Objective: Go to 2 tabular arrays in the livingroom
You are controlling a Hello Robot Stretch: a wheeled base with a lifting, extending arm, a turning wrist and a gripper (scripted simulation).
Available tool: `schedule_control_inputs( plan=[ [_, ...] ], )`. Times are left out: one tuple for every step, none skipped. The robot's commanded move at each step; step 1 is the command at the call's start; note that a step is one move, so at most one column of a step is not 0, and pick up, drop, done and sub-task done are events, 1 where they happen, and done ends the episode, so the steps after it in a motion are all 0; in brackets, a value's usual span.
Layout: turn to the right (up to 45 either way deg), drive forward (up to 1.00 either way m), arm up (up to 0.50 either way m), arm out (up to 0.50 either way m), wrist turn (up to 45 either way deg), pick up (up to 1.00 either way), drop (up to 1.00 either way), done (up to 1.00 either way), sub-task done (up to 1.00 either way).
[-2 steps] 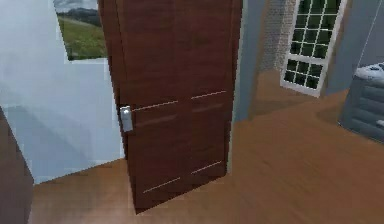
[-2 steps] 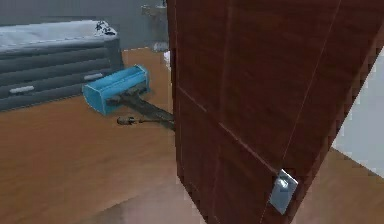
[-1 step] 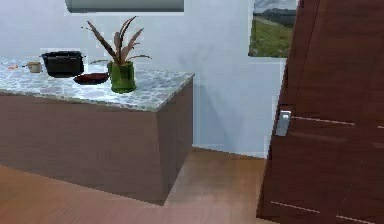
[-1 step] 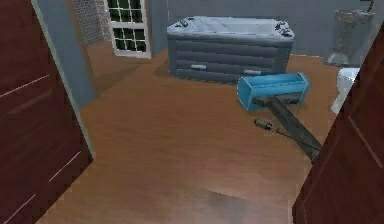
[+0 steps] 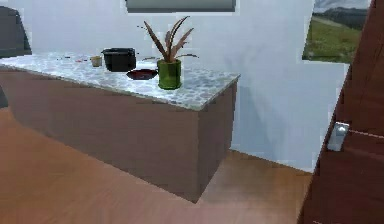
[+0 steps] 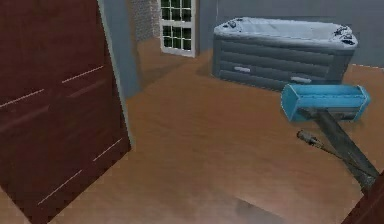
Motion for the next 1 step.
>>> schedule_control_inputs(
  plan=[
    [0.0, 0.60, 0.00, 0.00, 0.0, 0.00, 0.00, 0.00, 0.00]
  ],
)
